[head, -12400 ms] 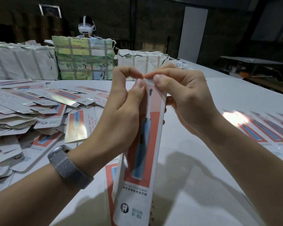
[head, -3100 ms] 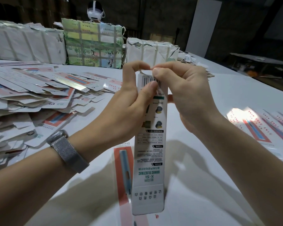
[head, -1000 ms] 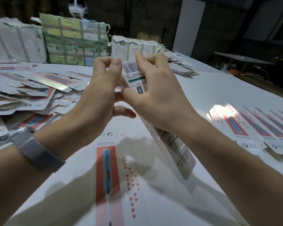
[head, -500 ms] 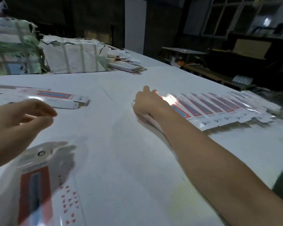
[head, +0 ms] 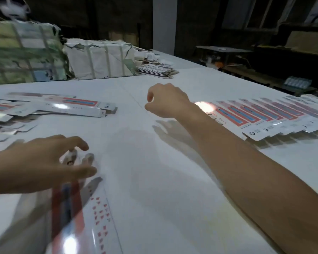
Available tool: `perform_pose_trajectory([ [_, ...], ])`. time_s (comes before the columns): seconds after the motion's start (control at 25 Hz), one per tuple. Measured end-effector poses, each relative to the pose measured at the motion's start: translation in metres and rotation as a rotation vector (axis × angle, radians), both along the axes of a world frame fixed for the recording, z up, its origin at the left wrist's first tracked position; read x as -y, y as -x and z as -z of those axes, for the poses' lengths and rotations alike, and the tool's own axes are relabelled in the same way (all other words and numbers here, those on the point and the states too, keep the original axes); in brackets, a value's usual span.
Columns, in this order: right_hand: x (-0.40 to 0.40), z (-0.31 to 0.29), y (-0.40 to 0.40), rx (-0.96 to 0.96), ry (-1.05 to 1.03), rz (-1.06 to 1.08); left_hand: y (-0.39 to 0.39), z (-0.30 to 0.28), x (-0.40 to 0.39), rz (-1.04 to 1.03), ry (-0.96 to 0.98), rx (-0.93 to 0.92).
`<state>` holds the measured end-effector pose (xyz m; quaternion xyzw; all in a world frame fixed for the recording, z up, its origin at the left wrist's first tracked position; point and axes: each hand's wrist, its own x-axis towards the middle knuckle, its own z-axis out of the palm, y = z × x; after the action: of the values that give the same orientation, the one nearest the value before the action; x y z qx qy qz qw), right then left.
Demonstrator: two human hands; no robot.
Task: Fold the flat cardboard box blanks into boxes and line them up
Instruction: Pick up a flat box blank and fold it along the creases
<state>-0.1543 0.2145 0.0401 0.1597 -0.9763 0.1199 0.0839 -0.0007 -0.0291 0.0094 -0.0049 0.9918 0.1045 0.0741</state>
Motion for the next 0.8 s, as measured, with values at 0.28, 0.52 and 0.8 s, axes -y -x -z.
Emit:
perform_pose_trajectory([
  [0.28, 0.062, 0.006, -0.083, 0.154, 0.056, -0.559, -0.014, -0.022, -0.013, 0.015, 0.032, 0.291],
  [0.52, 0.075, 0.019, -0.098, 0.141, 0.172, -0.634, -0.008, -0.013, -0.009, -0.032, 0.017, 0.195],
  [0.8, 0.082, 0.031, -0.1, 0.141, 0.255, -0.652, 0.001, 0.001, -0.009, 0.012, -0.212, -0.087],
])
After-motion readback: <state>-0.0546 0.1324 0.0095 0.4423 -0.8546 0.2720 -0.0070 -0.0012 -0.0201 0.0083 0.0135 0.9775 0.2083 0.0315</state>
